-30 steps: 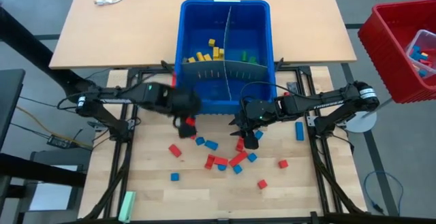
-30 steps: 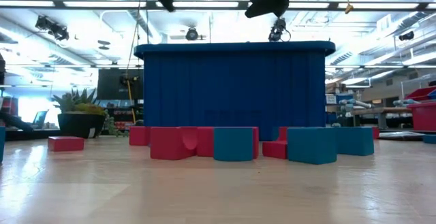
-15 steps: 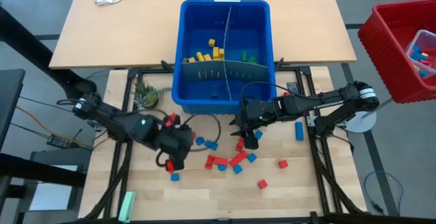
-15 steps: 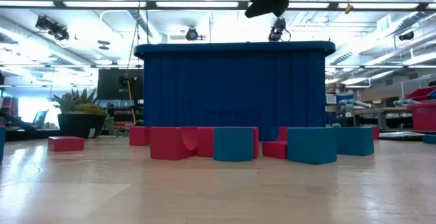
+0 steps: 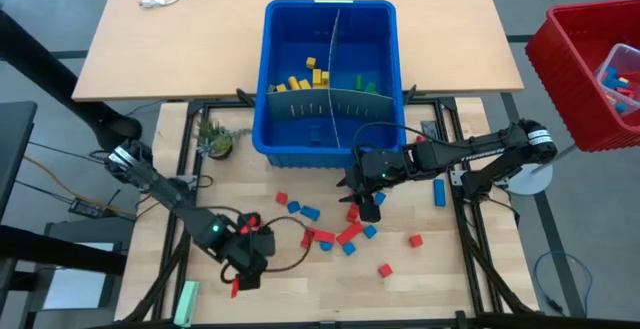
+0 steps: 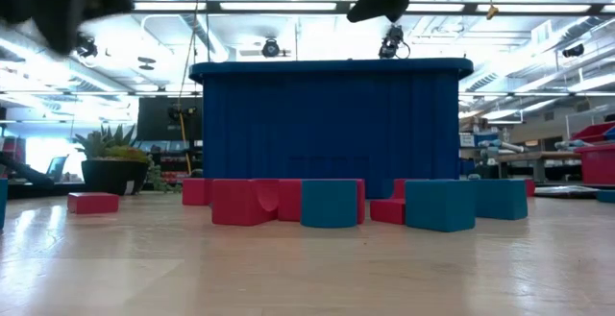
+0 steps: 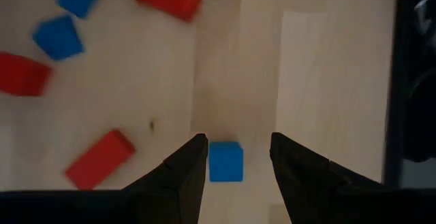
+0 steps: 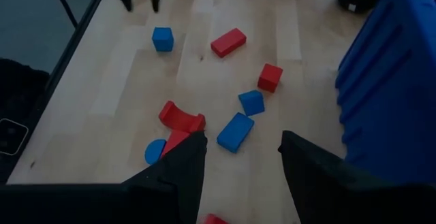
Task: Sort blocks
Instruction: Put the blue block with the other blue block into the blue bin, then put the blue block with the other blue blocks into the blue bin
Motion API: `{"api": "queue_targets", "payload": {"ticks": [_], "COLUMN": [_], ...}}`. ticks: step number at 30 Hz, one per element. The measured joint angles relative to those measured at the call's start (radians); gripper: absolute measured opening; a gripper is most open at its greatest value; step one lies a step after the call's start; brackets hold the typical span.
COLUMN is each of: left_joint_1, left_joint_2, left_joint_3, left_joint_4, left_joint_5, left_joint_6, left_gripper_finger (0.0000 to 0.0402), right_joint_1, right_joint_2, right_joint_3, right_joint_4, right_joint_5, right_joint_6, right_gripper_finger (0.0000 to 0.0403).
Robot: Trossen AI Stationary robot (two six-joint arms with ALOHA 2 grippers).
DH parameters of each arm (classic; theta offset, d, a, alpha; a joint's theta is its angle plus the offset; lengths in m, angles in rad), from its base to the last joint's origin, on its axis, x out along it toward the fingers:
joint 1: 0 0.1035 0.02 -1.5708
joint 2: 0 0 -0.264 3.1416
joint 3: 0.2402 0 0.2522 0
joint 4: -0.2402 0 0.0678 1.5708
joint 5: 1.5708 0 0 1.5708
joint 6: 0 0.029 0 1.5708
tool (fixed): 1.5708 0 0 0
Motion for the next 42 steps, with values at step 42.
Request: {"api": "queue_targets", "payload": {"ticks": [42], "left_joint_1": [-0.057], "left_joint_2": [0.062], "left_joint_3": [-0.396], "left_joint_4": [0.426], "left_joint_5": [0.032], "left_joint_6": [-0.026], "left_gripper_finger": [0.0155], "right_joint_1": [0.038], "right_joint_2": [0.000], "right_joint_3": [0.000], "right_joint_4": [0.005], "right_joint_5": [0.028], "right_joint_6": [0.052], "right_gripper_finger": [0.0174]}}
